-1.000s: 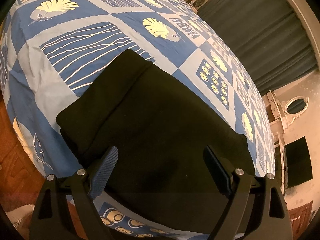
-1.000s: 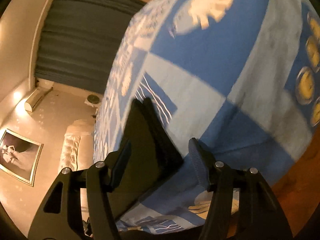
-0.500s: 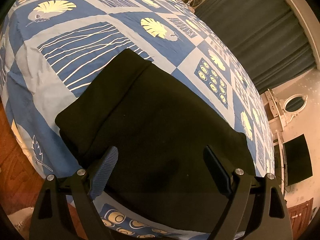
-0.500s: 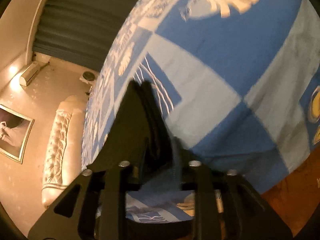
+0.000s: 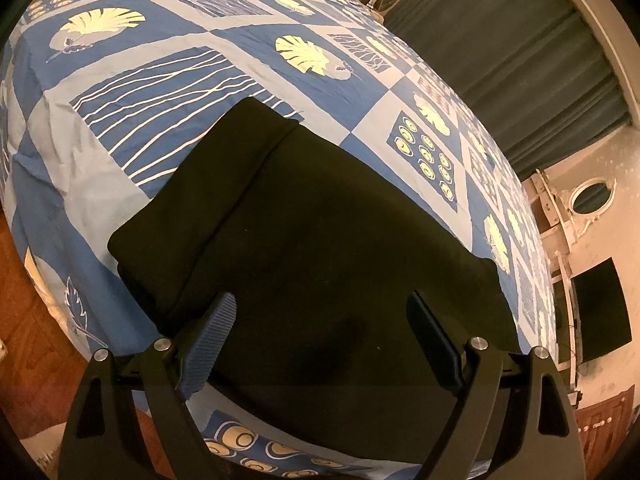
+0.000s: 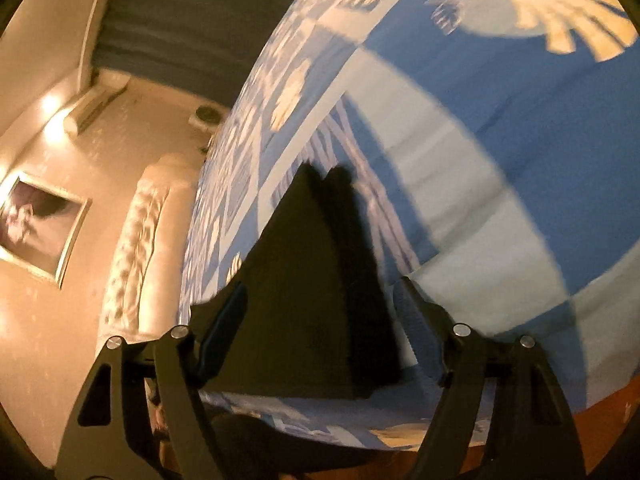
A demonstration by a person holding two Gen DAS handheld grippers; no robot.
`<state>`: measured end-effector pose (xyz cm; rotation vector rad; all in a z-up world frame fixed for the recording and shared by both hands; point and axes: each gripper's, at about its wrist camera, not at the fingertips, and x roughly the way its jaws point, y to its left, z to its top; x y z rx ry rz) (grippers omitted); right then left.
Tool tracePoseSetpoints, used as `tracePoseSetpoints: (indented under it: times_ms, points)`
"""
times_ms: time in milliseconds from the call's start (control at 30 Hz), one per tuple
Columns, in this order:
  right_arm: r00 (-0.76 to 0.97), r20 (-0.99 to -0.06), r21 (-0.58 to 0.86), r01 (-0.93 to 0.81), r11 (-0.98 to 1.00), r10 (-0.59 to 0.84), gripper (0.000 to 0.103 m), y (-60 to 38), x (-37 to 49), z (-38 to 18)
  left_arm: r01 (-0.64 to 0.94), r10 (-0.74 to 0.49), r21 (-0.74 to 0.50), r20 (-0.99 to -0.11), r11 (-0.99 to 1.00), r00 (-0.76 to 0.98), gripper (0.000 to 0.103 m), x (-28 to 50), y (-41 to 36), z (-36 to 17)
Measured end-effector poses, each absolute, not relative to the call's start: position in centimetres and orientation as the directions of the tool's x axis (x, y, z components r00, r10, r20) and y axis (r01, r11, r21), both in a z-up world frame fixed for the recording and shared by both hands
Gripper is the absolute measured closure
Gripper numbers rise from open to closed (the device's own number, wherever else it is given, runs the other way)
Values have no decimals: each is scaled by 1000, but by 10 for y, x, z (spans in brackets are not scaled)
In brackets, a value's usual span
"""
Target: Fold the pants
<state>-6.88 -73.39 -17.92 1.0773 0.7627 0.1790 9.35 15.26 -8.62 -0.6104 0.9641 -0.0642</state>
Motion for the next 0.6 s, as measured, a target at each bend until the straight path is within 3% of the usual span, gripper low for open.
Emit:
tracePoseSetpoints:
  times_ms: [67,100,133,400,600]
  points:
    - [725,-488,837,231,497,486,45,-730,-65,-180,-204,-309,-501,-754,841,580,17,93,150,-86]
    - [713,-497,833,233,502,494,65,-727,-63,-182,-202,-306,-497,-755,844,579,17,93,149,-86]
    - [687,-511,829,235,507,517,79,-721,-58,-186,-198,-303,-490,-758,849,578,17,94,148,-86]
    - [690,-565,784,277,555,453,79,-705,-59,-170,-191,-300,-481,-762,856,574,16,94,147,-86]
    - [729,-552,774,267,573,406,79,-693,-64,-138,-181,-280,-446,-779,877,561,16,95,143,-86]
